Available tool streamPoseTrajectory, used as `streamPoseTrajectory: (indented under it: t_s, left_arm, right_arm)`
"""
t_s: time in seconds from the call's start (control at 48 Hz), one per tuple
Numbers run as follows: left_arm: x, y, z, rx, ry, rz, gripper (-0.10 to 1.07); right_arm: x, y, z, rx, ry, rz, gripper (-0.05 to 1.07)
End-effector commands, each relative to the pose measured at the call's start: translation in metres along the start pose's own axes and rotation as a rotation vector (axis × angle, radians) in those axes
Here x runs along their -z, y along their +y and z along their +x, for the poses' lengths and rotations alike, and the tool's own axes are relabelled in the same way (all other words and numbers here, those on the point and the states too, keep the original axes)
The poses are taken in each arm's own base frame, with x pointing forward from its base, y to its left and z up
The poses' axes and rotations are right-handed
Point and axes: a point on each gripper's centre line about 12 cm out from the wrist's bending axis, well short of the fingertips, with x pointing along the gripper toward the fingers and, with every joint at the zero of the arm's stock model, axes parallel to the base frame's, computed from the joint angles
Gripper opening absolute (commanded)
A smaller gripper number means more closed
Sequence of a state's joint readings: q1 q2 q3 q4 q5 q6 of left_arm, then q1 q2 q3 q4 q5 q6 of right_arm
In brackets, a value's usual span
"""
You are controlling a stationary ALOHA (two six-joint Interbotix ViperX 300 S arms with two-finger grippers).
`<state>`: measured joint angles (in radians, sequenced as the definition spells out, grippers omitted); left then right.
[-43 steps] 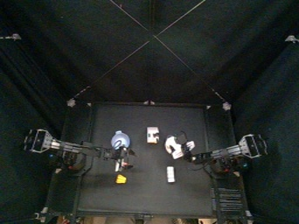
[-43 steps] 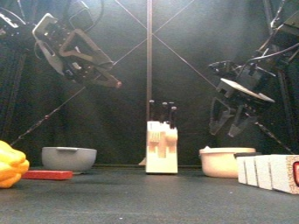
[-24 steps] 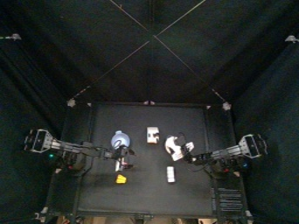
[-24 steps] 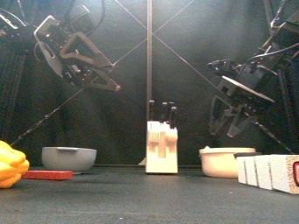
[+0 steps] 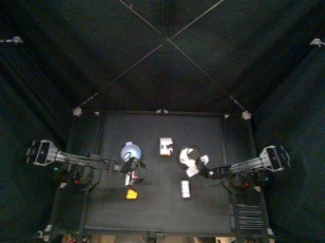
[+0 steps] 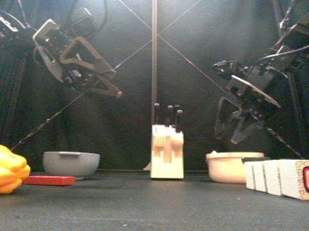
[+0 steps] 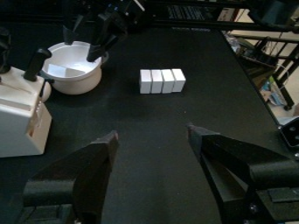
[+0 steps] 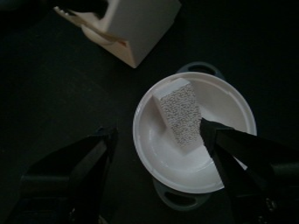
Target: Grab rice
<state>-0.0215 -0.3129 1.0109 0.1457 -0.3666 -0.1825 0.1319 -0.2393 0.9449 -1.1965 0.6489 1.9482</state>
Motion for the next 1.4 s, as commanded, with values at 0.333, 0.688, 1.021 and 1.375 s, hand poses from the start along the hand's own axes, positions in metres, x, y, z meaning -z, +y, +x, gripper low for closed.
streamPoseTrajectory:
  t_s: [0.333, 0.688, 1.021, 1.375]
  left_arm:
    - [-0.006, 0.001, -0.003, -0.003, -0.026, -0.002, 0.96]
    - [-0.005, 0.002, -0.003, -0.007, -0.025, -0.003, 0.96]
    - [-0.005, 0.002, -0.003, -0.007, -0.024, -0.004, 0.96]
    - [-0.005, 0.002, -0.003, -0.007, -0.024, -0.004, 0.96]
  right_arm:
    - [-0.007, -0.015, 0.01, -0.051, -0.023, -0.061, 1.02]
    - [-0.008, -0.028, 0.018, -0.03, -0.004, -0.038, 1.02]
    - [-0.008, -0.034, 0.025, -0.019, 0.016, -0.008, 1.02]
    - [-0.004, -0.034, 0.038, -0.013, 0.057, -0.005, 1.02]
